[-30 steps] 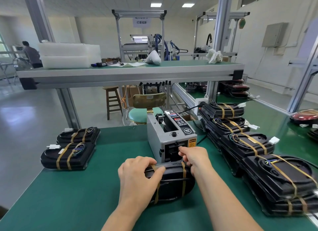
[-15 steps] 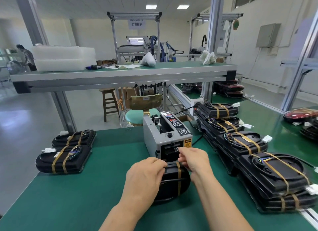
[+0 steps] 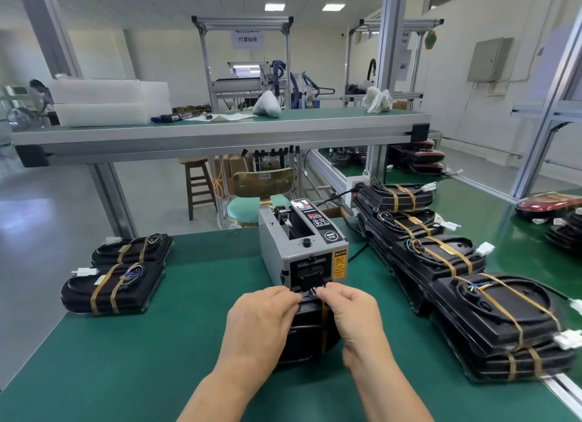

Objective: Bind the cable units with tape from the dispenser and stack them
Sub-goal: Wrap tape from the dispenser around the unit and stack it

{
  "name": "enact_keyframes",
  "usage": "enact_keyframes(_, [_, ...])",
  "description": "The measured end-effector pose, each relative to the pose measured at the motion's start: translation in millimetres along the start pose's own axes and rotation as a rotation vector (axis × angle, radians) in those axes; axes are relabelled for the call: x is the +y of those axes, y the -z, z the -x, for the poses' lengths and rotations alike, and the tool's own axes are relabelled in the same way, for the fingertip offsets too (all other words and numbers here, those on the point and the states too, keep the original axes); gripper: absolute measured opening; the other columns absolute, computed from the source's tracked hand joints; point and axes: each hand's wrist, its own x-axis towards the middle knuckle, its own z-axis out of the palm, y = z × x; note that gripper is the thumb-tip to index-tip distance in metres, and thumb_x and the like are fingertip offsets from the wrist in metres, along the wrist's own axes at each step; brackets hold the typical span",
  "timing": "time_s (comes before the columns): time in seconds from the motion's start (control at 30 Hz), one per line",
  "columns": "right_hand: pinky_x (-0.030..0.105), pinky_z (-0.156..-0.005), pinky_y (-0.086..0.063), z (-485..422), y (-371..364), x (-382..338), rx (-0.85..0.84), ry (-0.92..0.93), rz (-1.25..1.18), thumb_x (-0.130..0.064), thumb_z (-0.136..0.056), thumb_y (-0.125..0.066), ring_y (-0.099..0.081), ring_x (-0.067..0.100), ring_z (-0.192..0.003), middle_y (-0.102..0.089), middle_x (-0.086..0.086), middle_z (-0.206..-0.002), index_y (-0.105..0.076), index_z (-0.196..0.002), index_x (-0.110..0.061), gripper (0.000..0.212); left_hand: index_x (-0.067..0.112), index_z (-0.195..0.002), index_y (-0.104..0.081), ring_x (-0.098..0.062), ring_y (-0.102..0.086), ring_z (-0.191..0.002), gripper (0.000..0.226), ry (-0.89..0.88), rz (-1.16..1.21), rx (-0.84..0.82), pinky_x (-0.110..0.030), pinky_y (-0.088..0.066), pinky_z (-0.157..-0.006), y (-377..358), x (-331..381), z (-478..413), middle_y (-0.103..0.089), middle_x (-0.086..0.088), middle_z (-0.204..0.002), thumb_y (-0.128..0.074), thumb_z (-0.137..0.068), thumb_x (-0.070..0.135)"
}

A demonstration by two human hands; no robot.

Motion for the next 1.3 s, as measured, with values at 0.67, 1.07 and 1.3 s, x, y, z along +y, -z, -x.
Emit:
enact_keyframes(0.67, [0.032, -0.083, -0.047, 16.1, -10.5, -3.5, 0.075, 0.027, 0.008, -0.003, -0.079, -0.073, -0.063, 0.017, -0.099, -0.065, 0.002, -0.105, -0.07, -0.059, 0.002, 0.021, 0.021, -0.083, -0.074, -0.015, -0.065, -0.07, 0.01, 0.007, 0.048, -0.039, -0.035, -0.055, -0.063, 3.3, 3.6, 0.3, -0.071, 0.012, -0.078, -0.072, -0.085, 0.012])
enact_keyframes(1.07, [0.033, -0.084, -0.048, 14.8, -9.8, -2.1, 0.062, 0.043, 0.038, -0.006, -0.077, -0.075, -0.063, 0.015, -0.098, -0.066, 0.0, -0.105, -0.071, -0.05, -0.013, 0.029, 0.023, -0.087, -0.075, -0.013, -0.066, -0.072, 0.011, 0.026, 0.041, -0.044, -0.035, -0.055, -0.066, 3.7, 5.8, -0.2, -0.072, 0.014, -0.082, -0.073, -0.084, 0.012])
enact_keyframes(1.3, [0.03, -0.081, -0.047, 13.8, -8.2, 0.1, 0.074, 0.074, 0.104, -0.009, -0.076, -0.075, -0.064, 0.011, -0.096, -0.067, -0.004, -0.101, -0.07, -0.053, -0.008, 0.023, 0.025, -0.109, -0.075, -0.01, -0.071, -0.091, 0.032, 0.028, 0.057, -0.054, -0.032, -0.057, -0.08, 4.2, 6.7, 1.1, -0.075, 0.013, -0.101, -0.075, -0.082, 0.007])
